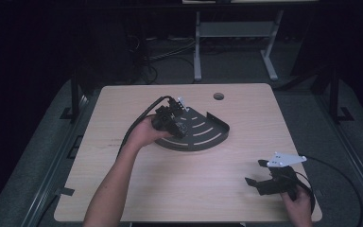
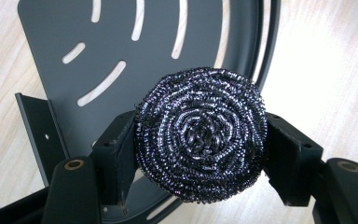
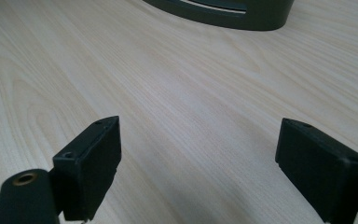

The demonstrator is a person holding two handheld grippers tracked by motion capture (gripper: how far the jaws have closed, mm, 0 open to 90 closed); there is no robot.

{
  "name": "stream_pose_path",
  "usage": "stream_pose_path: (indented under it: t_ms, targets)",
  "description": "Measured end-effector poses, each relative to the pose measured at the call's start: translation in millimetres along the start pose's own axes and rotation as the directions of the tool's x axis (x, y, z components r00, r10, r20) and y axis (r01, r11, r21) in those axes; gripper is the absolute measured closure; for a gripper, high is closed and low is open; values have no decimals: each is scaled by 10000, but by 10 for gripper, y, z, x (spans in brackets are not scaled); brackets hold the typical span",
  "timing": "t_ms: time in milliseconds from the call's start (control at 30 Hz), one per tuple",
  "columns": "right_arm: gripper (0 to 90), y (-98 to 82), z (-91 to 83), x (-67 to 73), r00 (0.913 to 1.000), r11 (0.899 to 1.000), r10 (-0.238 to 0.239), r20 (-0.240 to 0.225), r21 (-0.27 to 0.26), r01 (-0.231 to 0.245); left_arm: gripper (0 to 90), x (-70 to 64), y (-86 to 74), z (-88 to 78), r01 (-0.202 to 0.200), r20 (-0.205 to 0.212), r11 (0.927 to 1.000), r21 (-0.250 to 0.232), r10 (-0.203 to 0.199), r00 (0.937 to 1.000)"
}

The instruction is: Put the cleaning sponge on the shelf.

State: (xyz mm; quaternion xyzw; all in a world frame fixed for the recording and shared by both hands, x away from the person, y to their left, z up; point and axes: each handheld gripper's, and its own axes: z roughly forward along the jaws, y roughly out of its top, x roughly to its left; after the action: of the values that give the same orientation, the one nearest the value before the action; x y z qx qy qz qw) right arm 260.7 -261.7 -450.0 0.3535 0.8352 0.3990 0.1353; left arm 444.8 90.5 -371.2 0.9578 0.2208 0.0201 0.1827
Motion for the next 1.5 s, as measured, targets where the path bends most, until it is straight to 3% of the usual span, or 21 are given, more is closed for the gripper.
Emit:
stream_pose_path:
  t_ms: [433,533,667,1067,1500]
  targets:
    - [138,7,22,-5,10000,10000,-22,-11,24,22,332,123,39,54,261,102,9995,-189,-259,9996]
    - [139,10,19,2,10000,10000,-12,-20,36,12,332,138,76,51,225,66,9997,-22,-225,9997]
    - [138,9,23,-1,10000,10000,-36,-15,34,36,331,165,112,37,302,128,9993,-237,-299,9995]
    - [138,8,20,-1,10000,10000,-3,-69,11,3,329,279,139,232,630,93,9980,47,-631,9980]
    - [138,13,17,7,10000,10000,-46,-71,-32,45,328,348,146,312,751,-127,9971,97,-750,9971]
